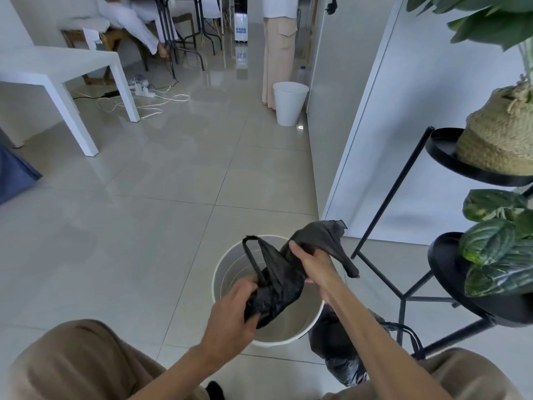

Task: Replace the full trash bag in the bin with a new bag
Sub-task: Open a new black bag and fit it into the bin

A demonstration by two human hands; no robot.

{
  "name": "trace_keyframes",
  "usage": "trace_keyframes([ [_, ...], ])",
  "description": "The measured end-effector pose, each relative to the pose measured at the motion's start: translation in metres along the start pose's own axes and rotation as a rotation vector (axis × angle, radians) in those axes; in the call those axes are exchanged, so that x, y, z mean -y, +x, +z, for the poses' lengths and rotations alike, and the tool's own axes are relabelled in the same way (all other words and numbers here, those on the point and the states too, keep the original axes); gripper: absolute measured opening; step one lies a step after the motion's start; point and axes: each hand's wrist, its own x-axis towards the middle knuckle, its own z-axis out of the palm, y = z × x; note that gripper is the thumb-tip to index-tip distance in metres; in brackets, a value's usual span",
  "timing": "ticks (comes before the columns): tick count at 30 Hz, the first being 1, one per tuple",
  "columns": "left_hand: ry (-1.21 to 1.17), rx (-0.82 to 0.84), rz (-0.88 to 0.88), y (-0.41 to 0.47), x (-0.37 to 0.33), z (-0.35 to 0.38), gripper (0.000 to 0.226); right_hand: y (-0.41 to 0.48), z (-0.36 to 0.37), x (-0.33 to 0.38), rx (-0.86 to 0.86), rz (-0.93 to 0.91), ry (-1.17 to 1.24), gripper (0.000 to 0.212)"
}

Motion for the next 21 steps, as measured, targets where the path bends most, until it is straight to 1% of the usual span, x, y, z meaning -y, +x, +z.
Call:
trace_keyframes([
  [2,0.059,0.089,0.127,-0.002,-0.001,-0.004,0.033,0.007,-0.002,0.002,-0.005,-0.027,-0.107,0.043],
  [4,0.073,0.222,0.207,-0.005,-0.001,-0.013,0.047,0.009,-0.004,-0.001,0.026,-0.057,-0.219,0.031],
  [6,0.076,0.305,0.185,-0.004,-0.001,-0.029,0.060,0.006,-0.005,-0.001,0.121,-0.083,-0.270,0.034],
  [7,0.069,0.291,0.147,-0.002,-0.001,-0.040,0.063,0.005,-0.006,0.000,0.144,-0.112,-0.284,0.039],
  [9,0.043,0.153,0.039,0.007,-0.002,-0.058,0.065,0.005,-0.008,-0.004,0.124,-0.158,-0.299,0.043],
  [10,0.019,0.069,-0.026,0.016,-0.006,-0.066,0.058,0.003,-0.007,-0.004,0.112,-0.170,-0.300,0.043],
  [11,-0.023,-0.003,-0.096,0.026,-0.010,-0.071,0.046,0.003,-0.006,-0.007,0.110,-0.179,-0.301,0.044],
  [12,-0.068,-0.055,-0.162,0.039,-0.015,-0.073,0.034,0.002,-0.003,-0.009,0.111,-0.188,-0.290,0.047],
  [13,-0.118,-0.070,-0.232,0.053,-0.020,-0.074,0.025,0.002,0.001,-0.010,0.114,-0.200,-0.268,0.051],
  [14,-0.179,-0.040,-0.315,0.068,-0.024,-0.073,0.020,0.002,0.005,-0.011,0.120,-0.220,-0.244,0.053],
  [15,-0.248,0.032,-0.407,0.082,-0.024,-0.070,0.018,0.001,0.008,-0.010,0.124,-0.238,-0.235,0.051],
  [17,-0.319,0.260,-0.553,0.103,-0.016,-0.059,0.021,-0.002,0.013,-0.007,0.125,-0.258,-0.246,0.039],
  [19,-0.316,0.486,-0.616,0.111,-0.004,-0.045,0.033,-0.003,0.012,-0.006,0.079,-0.261,-0.250,0.022],
  [21,-0.312,0.626,-0.629,0.114,0.002,-0.032,0.048,-0.003,0.006,-0.008,0.022,-0.244,-0.195,0.007],
])
